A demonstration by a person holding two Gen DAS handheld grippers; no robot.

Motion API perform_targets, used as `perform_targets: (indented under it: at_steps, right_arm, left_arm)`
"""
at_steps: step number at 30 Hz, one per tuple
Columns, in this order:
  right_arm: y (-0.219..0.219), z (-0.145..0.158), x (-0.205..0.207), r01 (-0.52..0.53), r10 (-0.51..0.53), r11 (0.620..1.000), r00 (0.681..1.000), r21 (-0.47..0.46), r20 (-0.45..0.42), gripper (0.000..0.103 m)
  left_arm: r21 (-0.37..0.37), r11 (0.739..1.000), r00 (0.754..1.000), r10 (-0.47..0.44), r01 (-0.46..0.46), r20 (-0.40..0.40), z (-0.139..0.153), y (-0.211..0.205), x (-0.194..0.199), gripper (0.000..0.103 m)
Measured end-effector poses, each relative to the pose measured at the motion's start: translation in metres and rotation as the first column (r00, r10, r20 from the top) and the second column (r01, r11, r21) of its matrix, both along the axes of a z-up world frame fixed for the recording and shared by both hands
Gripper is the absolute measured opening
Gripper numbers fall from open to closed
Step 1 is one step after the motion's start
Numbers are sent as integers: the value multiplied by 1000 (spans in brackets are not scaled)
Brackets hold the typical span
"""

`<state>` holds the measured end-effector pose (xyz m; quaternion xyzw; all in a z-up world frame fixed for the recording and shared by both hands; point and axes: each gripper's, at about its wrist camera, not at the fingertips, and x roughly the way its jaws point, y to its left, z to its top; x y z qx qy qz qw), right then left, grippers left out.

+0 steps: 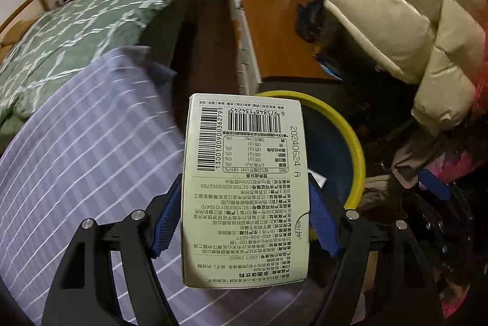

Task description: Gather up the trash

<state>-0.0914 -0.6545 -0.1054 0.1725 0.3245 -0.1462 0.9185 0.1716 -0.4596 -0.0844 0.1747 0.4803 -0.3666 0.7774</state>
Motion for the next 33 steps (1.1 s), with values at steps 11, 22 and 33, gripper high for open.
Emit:
perform_targets:
  at_steps: [11, 22, 33]
  right_arm:
    - [-3, 2, -11, 39, -39, 999, 999, -3, -4, 59]
    - [32, 14, 11, -43, 43, 999, 999, -15, 16, 63]
    - [103, 43, 35, -191, 196, 979, 978, -71, 70, 66]
  left_arm:
    - [-36, 999, 999, -29, 28, -32, -26, -67, 13, 83]
    - [-294, 951, 953, 174, -97, 247, 53, 115, -12, 98]
    - [-408, 849, 752, 502, -335, 427, 81, 325, -83, 98]
